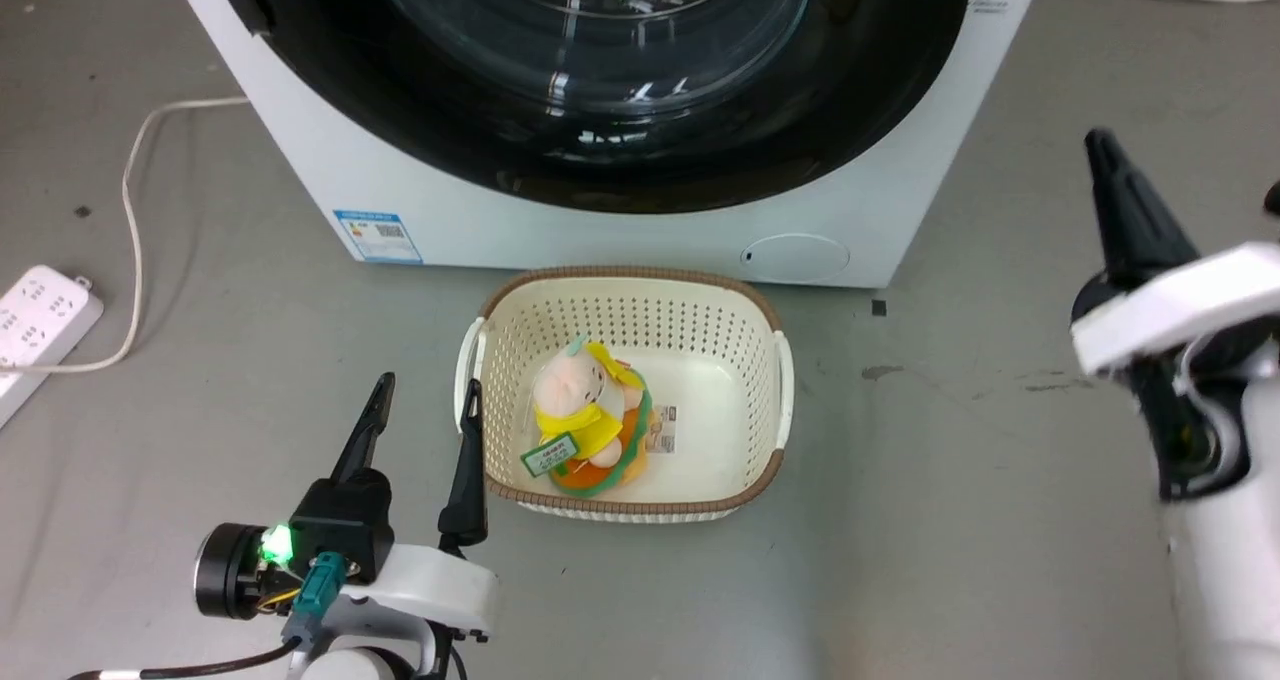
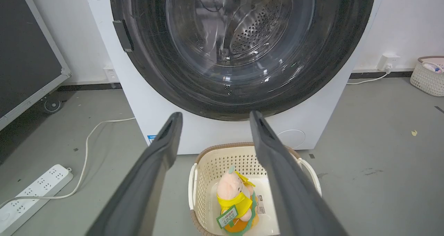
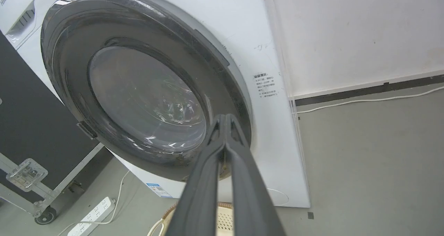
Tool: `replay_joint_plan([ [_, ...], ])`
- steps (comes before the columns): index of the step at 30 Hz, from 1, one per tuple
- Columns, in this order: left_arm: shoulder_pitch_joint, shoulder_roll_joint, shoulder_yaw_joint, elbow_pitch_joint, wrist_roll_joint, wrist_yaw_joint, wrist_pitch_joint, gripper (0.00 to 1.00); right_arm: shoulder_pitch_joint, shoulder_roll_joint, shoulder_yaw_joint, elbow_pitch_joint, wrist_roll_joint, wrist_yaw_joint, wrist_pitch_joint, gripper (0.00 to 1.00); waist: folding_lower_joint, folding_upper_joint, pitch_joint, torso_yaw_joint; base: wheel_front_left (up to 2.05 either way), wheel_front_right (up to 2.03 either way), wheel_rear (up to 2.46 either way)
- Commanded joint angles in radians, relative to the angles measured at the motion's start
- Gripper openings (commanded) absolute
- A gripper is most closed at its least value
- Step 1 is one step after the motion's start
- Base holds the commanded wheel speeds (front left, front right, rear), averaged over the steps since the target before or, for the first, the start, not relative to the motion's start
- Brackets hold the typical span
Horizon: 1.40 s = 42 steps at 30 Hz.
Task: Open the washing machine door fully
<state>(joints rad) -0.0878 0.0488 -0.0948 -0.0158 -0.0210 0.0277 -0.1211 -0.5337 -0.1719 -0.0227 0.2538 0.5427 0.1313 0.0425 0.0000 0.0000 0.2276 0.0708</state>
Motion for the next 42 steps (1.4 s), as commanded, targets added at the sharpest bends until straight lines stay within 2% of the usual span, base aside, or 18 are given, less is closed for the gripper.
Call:
replay_joint_plan([
  [1, -0.019, 0.001, -0.008, -0.007, -0.006, 0.006, -0.010, 1.00, -0.046, 0.001, -0.007, 0.021, 0.030, 0.000, 0.008, 0.00, 0.0000, 0.0000, 0.010, 0.005, 0.00, 0.00, 0.00],
  [17, -0.055, 0.001, -0.042, -0.015, -0.014, 0.014, -0.043, 1.00, -0.308, -0.012, -0.069, 0.271, 0.249, 0.000, 0.198, 0.00, 0.0000, 0.0000, 0.081, 0.039, 0.00, 0.00, 0.00],
  [42, -0.128, 0.001, -0.096, -0.033, -0.034, 0.033, -0.098, 1.00, -0.752, -0.126, -0.135, 0.687, 0.496, 0.000, 0.439, 0.00, 0.0000, 0.0000, 0.219, 0.104, 0.00, 0.00, 0.00],
])
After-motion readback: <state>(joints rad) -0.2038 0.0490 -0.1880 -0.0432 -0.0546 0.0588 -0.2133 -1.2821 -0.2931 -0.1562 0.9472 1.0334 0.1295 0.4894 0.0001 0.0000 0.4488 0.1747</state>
